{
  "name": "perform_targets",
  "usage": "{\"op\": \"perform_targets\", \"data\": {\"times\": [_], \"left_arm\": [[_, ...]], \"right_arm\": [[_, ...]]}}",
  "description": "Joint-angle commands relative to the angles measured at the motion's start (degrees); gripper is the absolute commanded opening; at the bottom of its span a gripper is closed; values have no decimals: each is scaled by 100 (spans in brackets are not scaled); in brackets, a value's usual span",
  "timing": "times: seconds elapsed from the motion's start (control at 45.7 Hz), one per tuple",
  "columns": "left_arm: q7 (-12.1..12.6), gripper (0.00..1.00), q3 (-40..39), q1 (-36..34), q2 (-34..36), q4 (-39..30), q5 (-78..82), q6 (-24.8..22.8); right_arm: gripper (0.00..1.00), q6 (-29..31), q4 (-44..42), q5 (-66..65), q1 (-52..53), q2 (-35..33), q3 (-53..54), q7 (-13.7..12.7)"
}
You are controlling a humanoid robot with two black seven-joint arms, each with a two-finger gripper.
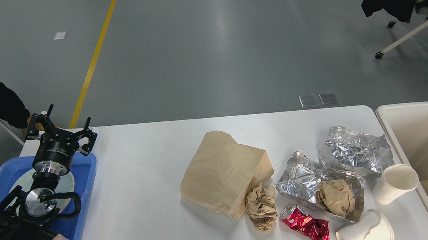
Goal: Tidy desktop
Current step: 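Move the right gripper back over the bin toward the white paper cup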
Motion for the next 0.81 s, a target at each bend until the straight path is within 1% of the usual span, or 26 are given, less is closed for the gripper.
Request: {"op": "perform_targets", "data": {"times": [0.0, 0.044, 0.109, 0.131, 0.153, 0.219, 0.284, 0.328, 0.416, 0.503, 0.678, 0.788], "left_arm": [[0, 96, 0, 0, 0, 0, 0, 0], [0, 96, 0, 0, 0, 0, 0, 0], [0, 96, 0, 0, 0, 0, 0, 0], [0, 96, 0, 0, 0, 0, 0, 0], [0, 96, 0, 0, 0, 0, 0, 0], [0, 96, 0, 0, 0, 0, 0, 0], [0, 96, 0, 0, 0, 0, 0, 0], [0, 96, 0, 0, 0, 0, 0, 0], [0, 96, 0, 0, 0, 0, 0, 0], [0, 96, 0, 0, 0, 0, 0, 0], [0, 96, 0, 0, 0, 0, 0, 0], [0, 96, 0, 0, 0, 0, 0, 0]], "right_arm": [[100, 236, 395, -26, 643, -595, -32, 0], [100, 543, 606, -53, 1108, -833, -172, 0], [100, 1246, 826, -70, 2056, -992, -628, 0], [100, 1927, 879, -70, 3017, -975, -1178, 0], [100, 2255, 906, -70, 3418, -940, -1410, 0], [100, 3213, 985, -62, 4614, -694, -1947, 0], [100, 4110, 1055, -62, 5520, -220, -2238, 0], [100, 4559, 1117, -70, 5961, 149, -2318, 0], [100, 4630, 1309, -35, 6655, 861, -2239, 0], [100, 4630, 1705, -9, 7113, 1476, -1836, 0], [100, 4630, 2575, -18, 7342, 2057, -816, 0], [100, 4630, 2751, -26, 7360, 2277, -403, 0]]}}
